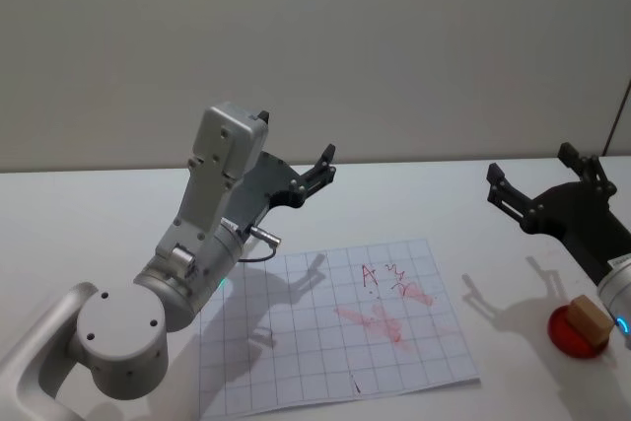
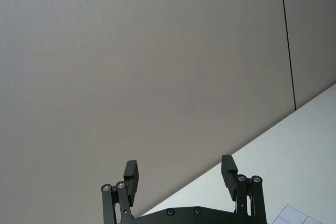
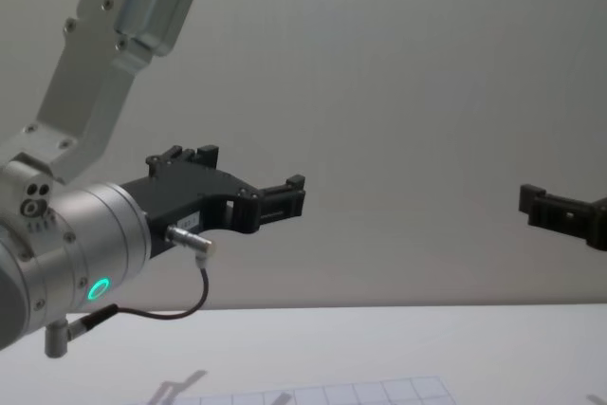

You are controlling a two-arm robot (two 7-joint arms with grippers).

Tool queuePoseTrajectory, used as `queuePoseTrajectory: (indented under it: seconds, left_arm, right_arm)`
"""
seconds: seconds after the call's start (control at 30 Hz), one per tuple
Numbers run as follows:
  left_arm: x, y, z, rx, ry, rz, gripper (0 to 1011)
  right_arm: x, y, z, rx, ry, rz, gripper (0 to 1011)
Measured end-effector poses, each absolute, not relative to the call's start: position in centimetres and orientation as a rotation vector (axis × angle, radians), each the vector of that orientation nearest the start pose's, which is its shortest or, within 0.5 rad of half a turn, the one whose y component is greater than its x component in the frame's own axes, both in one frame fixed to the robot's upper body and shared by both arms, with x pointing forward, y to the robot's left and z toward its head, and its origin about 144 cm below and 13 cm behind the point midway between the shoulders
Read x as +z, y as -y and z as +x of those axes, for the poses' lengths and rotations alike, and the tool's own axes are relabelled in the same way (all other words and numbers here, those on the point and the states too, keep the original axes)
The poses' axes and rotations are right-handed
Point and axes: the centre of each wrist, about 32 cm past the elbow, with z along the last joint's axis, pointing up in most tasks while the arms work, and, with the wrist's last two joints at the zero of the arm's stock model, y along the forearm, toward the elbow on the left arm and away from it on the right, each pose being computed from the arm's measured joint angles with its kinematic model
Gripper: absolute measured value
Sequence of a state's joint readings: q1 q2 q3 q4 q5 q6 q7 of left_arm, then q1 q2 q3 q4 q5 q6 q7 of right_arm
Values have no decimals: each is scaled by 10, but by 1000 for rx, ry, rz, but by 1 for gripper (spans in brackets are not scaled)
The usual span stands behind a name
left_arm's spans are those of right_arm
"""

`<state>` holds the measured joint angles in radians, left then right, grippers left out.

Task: Use the one hand to pick up the stamp and affix it onto the A4 paper.

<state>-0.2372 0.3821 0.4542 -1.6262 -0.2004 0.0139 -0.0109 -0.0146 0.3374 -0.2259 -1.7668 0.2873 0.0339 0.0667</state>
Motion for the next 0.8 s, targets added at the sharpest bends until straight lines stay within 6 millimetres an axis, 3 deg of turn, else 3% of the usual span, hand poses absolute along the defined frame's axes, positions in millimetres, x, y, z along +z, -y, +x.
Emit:
queuePoseTrajectory:
  seconds: [0.8]
  left_arm:
    - [1204, -198, 492, 1124, 268, 61, 1001]
  right_arm:
    - [1189, 237, 443, -1229, 75, 26, 1001]
